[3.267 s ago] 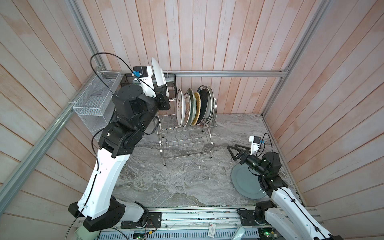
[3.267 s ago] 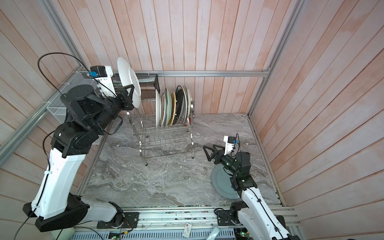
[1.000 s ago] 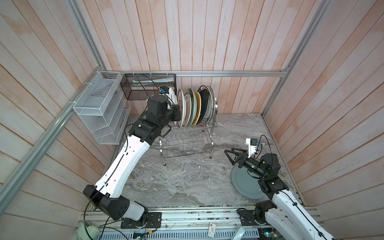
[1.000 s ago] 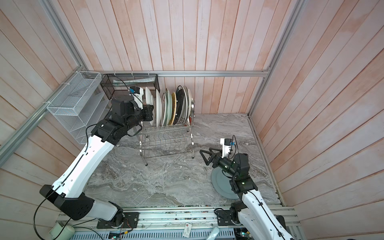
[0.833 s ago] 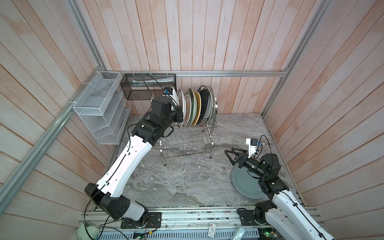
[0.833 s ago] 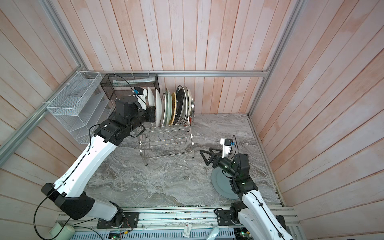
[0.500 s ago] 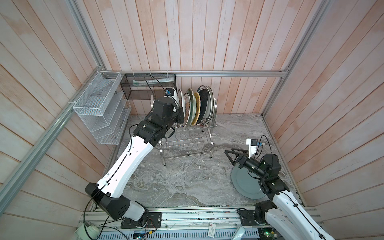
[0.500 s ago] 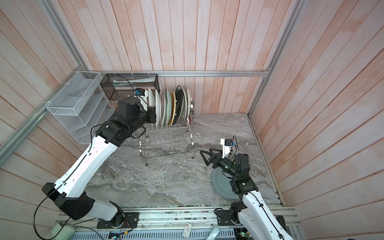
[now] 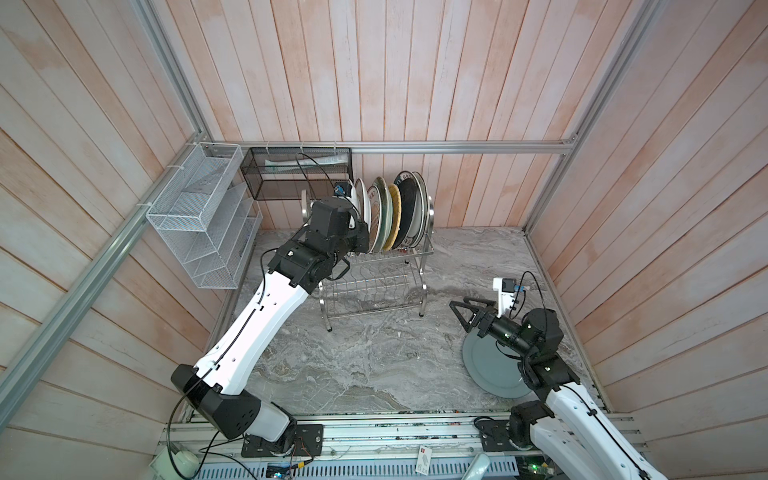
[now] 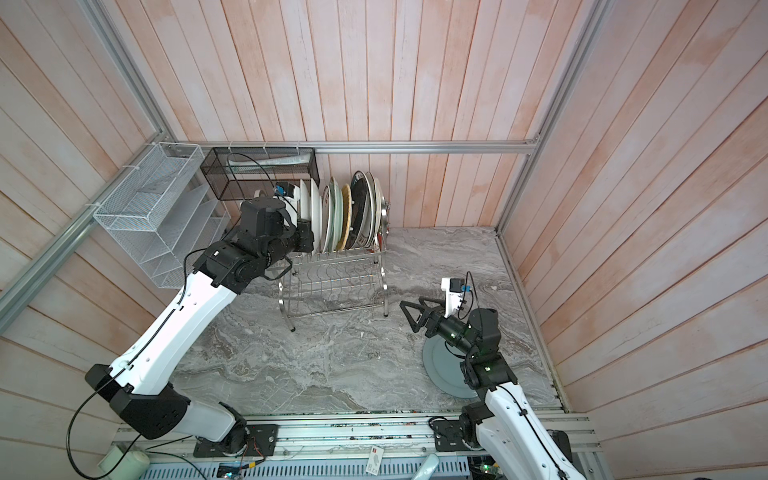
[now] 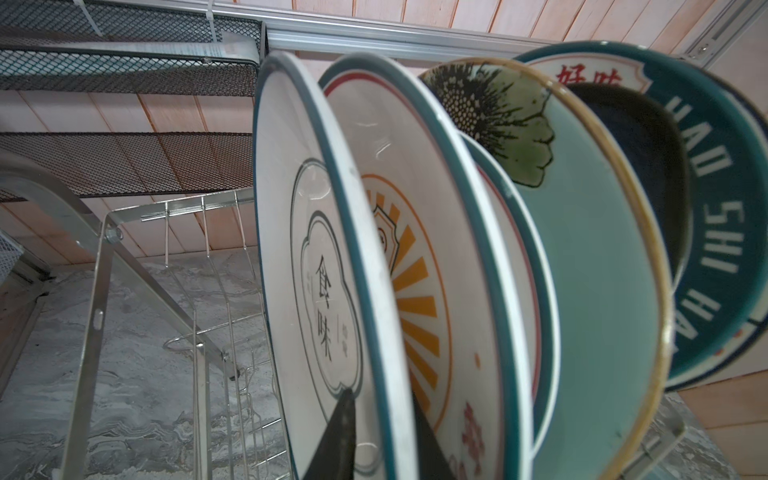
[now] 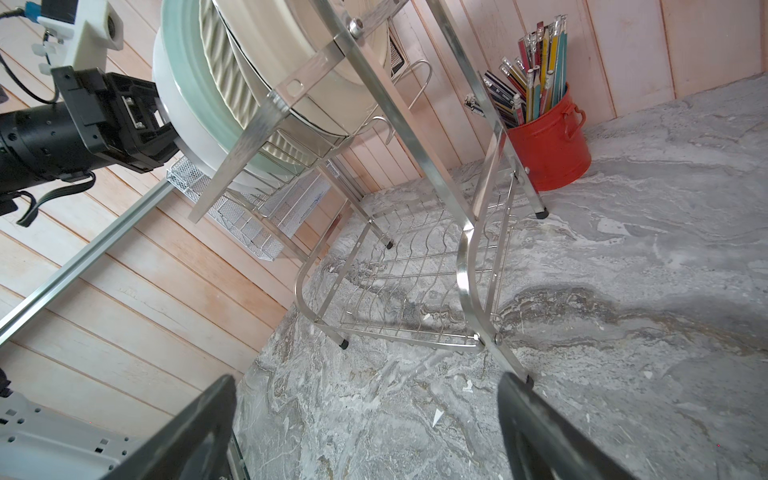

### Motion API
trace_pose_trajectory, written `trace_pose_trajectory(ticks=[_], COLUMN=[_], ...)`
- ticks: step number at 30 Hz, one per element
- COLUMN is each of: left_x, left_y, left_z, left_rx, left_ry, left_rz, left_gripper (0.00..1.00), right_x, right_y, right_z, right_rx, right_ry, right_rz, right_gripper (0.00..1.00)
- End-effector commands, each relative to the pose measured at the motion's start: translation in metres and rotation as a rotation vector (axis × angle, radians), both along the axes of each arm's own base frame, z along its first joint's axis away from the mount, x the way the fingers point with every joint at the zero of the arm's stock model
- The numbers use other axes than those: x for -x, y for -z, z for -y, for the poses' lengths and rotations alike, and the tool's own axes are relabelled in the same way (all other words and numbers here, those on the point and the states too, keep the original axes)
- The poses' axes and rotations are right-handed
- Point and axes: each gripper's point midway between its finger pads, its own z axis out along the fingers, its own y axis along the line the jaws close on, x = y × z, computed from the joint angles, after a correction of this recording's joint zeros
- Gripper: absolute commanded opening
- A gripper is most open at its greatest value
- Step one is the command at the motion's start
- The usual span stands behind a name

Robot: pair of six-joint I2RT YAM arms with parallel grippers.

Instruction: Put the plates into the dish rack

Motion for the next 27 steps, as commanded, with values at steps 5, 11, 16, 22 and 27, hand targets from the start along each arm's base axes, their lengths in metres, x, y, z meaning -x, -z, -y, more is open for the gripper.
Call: trace_pose_trajectory(ticks=[5, 11, 16, 22, 27], left_x=[0.013, 0.022, 0.032, 0.048, 0.062], left_y=[-0.024, -0.036, -0.047, -0.064, -0.079], left_z=[-0.009, -0.012, -0.016, -0.019, -0.028], left_rx=[0.041, 0.062, 0.085, 0.128, 0.157], left_ry=[-0.005, 0.004, 0.009, 0.036, 0.051], left_rz=[0.035, 0.05, 0.067, 0.093, 0.118], left_gripper=[0.27, 0.31, 0.32, 0.33, 0.34], right_x=[0.004, 0.005, 0.006, 0.005, 0.006], right_y=[-0.008, -0.011, -0.014, -0.017, -0.018], right_z=[-0.001, 0.0, 0.001, 0.003, 0.004], right_rx=[-0.007, -0.008, -0.004, 0.015, 0.025], right_ry=[-0.007, -0.005, -0.001, 0.012, 0.019], right_rz=[0.014, 0.018, 0.018, 0.017, 0.004], right_gripper=[0.98, 0.98, 0.98, 0.98, 0.98])
